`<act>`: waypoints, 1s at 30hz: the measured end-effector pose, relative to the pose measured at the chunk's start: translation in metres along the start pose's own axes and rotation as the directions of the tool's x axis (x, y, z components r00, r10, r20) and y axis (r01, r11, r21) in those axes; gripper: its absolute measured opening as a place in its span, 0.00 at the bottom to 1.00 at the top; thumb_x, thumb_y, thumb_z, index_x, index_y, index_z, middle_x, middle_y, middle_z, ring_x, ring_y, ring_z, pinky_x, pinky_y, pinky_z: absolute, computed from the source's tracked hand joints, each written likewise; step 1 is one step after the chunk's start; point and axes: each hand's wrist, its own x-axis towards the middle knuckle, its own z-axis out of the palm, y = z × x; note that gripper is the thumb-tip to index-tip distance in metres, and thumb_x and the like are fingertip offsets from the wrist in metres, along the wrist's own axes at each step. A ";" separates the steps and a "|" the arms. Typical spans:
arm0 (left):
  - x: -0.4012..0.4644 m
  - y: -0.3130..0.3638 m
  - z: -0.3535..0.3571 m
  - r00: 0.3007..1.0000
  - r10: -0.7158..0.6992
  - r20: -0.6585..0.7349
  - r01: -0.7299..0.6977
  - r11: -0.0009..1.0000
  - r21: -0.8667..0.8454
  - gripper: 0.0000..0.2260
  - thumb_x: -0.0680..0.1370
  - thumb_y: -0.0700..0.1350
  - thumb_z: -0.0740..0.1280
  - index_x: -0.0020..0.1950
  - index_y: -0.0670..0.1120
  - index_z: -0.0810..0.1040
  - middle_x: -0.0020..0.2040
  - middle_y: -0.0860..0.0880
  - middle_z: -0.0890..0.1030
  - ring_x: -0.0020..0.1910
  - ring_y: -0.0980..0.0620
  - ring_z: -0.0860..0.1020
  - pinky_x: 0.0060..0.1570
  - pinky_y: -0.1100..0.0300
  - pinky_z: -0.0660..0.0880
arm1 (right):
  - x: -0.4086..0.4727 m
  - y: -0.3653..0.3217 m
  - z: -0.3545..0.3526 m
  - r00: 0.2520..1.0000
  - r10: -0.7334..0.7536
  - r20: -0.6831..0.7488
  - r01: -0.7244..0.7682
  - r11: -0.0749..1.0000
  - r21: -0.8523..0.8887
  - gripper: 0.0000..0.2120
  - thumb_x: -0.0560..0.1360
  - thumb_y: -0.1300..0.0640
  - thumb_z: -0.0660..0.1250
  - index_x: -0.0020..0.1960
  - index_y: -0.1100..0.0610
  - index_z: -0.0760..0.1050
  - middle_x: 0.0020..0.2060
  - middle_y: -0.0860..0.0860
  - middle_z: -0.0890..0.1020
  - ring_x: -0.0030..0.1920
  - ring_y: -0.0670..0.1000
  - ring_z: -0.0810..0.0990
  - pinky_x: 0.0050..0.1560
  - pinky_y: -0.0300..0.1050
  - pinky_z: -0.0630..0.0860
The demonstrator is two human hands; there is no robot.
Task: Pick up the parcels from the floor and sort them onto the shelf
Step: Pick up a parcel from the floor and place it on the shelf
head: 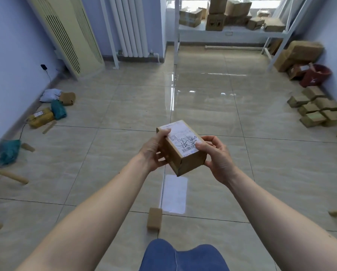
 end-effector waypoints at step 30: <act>-0.047 0.001 0.013 1.000 0.016 0.002 -0.016 1.000 0.019 0.08 0.73 0.50 0.69 0.47 0.47 0.77 0.46 0.44 0.78 0.50 0.43 0.77 0.61 0.44 0.76 | -0.004 -0.024 0.011 0.964 0.101 -0.247 -0.127 0.988 -0.092 0.16 0.71 0.44 0.69 0.55 0.52 0.77 0.53 0.52 0.81 0.48 0.52 0.79 0.50 0.50 0.76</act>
